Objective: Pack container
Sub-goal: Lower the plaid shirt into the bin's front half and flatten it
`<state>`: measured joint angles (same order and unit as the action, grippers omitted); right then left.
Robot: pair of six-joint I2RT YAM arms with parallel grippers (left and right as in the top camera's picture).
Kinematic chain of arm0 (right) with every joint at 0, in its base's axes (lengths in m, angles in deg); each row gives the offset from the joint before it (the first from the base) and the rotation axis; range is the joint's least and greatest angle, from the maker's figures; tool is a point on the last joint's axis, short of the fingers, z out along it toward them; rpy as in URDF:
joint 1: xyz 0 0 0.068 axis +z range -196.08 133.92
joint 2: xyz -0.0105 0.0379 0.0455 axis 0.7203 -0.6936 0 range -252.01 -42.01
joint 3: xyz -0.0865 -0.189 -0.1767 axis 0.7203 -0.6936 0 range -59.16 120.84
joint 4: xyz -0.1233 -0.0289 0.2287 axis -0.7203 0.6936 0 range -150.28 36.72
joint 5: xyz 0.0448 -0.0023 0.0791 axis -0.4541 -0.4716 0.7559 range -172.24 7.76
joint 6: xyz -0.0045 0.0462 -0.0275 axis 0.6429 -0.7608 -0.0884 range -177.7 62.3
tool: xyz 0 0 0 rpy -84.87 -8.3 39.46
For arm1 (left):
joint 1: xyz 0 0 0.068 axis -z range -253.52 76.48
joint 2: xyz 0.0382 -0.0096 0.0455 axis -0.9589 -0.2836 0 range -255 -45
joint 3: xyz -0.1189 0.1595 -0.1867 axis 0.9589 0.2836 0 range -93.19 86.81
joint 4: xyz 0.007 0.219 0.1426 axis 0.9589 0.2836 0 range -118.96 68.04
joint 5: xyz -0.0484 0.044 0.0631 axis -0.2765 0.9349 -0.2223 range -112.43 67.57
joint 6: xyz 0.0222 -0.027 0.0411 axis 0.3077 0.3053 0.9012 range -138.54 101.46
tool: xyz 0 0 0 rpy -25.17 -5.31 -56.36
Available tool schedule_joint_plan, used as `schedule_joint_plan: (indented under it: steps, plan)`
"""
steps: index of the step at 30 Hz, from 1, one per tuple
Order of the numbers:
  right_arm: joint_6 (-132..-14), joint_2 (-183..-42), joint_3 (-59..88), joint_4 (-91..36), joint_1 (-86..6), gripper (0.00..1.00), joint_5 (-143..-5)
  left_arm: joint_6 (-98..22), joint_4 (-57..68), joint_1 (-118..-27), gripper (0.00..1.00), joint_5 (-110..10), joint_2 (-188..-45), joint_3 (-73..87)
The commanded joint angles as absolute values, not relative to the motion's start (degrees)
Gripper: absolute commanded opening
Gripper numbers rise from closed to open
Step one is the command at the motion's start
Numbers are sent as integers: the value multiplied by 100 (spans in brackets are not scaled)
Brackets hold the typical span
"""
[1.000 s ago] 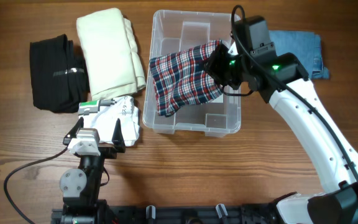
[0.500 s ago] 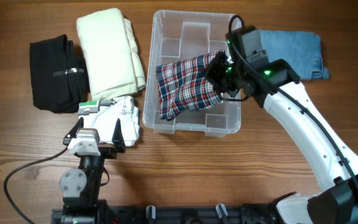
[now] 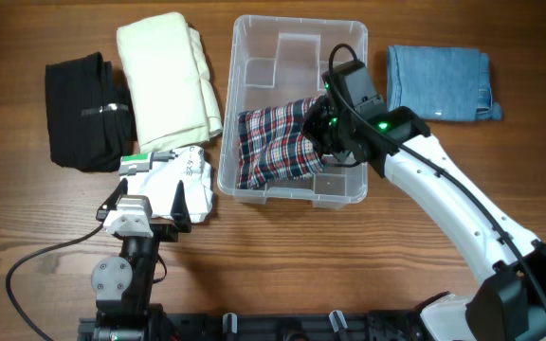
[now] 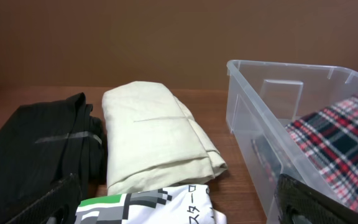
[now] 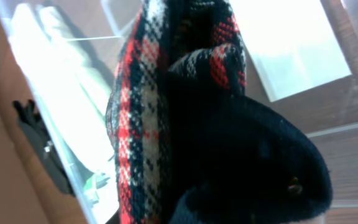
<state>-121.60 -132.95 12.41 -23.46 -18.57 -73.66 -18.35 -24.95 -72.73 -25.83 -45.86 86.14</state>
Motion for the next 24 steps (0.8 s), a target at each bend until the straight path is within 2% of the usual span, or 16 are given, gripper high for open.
schedule_joint_plan:
  steps: [1,6,10,24]
  plan:
    - [-11860,-13310,1149,-2477,-1822,4,-7482,-1746,-2493,-7253,100,-2690,-4593,8647]
    - [-10846,-13321,1149,-2510,-1822,5,-7480,-1746,-2493,-7253,100,-2690,-4593,8647]
    - [-10110,-13321,1149,-2471,-1822,13,-7482,-1746,-2493,-7253,100,-2690,-4593,8647]
    - [-10418,-13513,1142,-2053,-1822,13,-7569,-1746,-2493,-7253,100,-2690,-4593,8647]
